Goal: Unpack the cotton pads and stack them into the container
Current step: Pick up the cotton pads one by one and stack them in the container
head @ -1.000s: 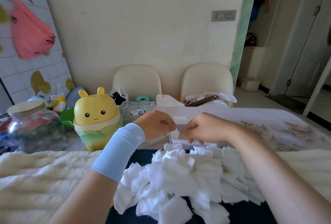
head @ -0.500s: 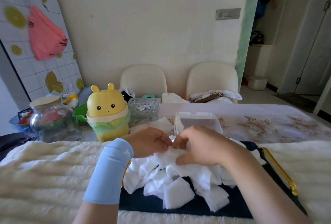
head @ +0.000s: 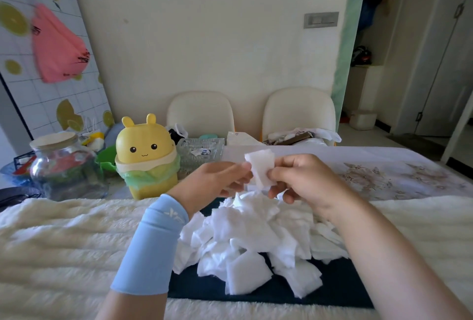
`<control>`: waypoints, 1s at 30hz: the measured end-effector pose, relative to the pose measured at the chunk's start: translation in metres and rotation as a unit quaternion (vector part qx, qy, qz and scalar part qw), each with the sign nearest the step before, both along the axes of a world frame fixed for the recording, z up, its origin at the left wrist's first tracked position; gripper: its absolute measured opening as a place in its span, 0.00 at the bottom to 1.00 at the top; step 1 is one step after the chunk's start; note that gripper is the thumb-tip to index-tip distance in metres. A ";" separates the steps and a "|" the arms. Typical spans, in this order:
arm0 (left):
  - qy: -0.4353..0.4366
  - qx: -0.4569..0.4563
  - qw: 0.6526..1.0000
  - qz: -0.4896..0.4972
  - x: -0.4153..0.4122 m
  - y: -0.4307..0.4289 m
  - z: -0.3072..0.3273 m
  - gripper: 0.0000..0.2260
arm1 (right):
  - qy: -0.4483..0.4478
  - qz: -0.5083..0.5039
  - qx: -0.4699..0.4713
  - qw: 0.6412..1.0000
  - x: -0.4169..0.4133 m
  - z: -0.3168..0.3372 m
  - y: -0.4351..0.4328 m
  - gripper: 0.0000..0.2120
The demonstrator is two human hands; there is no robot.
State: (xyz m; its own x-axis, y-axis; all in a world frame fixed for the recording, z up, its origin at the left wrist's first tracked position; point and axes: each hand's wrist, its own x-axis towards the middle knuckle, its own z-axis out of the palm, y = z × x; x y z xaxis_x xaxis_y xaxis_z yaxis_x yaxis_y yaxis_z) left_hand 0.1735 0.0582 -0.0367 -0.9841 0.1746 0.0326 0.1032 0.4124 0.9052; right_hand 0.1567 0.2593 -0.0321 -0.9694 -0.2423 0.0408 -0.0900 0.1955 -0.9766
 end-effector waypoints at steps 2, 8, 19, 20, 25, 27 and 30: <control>0.007 0.018 1.000 0.019 0.002 0.007 0.003 0.22 | 0.003 -0.003 0.008 1.000 0.004 0.000 -0.005 0.08; 0.017 -0.003 0.999 0.041 0.002 0.004 0.000 0.05 | 0.032 -0.012 0.047 0.998 0.011 0.001 -0.012 0.04; -0.011 0.017 0.999 0.041 0.003 -0.001 0.002 0.06 | 0.033 0.003 0.028 0.999 0.012 0.004 -0.016 0.19; -0.011 0.021 0.999 0.035 0.004 -0.001 0.002 0.06 | 0.048 -0.002 0.036 0.998 0.011 0.003 -0.017 0.16; -0.019 0.008 1.000 0.001 0.005 -0.010 0.002 0.07 | 0.134 -0.072 0.104 0.983 0.002 -0.012 -0.019 0.05; 0.000 -0.022 0.998 0.064 0.001 -0.020 0.002 0.07 | 0.208 -0.109 0.148 0.961 0.002 -0.013 -0.019 0.08; 0.037 -0.020 0.984 0.173 -0.005 -0.037 -0.001 0.07 | 0.252 0.006 0.220 0.942 0.015 -0.007 -0.024 0.05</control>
